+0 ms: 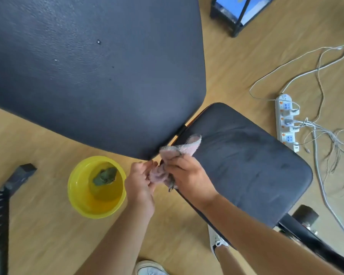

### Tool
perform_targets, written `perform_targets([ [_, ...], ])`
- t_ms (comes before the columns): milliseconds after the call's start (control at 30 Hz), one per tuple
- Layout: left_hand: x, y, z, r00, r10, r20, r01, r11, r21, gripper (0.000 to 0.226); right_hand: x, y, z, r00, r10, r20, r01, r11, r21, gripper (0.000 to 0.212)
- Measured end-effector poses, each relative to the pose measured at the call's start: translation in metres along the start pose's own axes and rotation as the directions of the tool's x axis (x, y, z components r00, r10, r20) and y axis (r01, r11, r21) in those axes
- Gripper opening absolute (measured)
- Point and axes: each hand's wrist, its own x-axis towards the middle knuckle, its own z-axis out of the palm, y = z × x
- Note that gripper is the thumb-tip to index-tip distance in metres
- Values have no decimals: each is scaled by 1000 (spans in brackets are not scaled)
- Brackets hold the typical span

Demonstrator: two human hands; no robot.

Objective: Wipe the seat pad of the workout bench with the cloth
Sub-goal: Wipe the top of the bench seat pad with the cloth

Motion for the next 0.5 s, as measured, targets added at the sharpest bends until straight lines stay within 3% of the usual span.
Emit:
perform_targets([
  [67,1,7,-2,1000,0,14,-2,993,121,35,7,21,-19,920,-289,265,316,946,-67,22],
  [100,2,10,-3,1000,5,29,-11,981,192,35,17,38,-32,914,-271,302,310,947,-86,23],
  [167,-1,15,-2,998,21,55,-36,955,295,30,37,68,-64,990,54,130,-40,993,-113,19],
  [200,-4,16,-1,997,27,74,-48,951,305,26,47,80,-76,968,250,-35,-253,955,-153,20],
  [267,-6,17,0,993,19,120,-55,952,302,22,61,78,-70,837,407,-366,-498,843,-201,28],
  [300,-7,17,1,991,0,135,-39,956,290,22,63,63,-57,776,460,-431,-571,803,-171,29],
  [333,-8,18,2,990,-27,141,-10,966,257,24,60,43,-40,777,498,-384,-582,801,-139,29],
  [400,-7,16,2,987,-77,140,43,973,227,26,39,7,-15,946,311,-94,-323,930,-177,27],
  [433,-6,15,1,986,-82,144,43,966,255,27,24,-2,-12,991,98,93,-80,980,-185,24],
  [500,-6,15,-3,980,-81,182,17,944,329,36,12,18,-32,872,-333,359,407,901,-151,22],
])
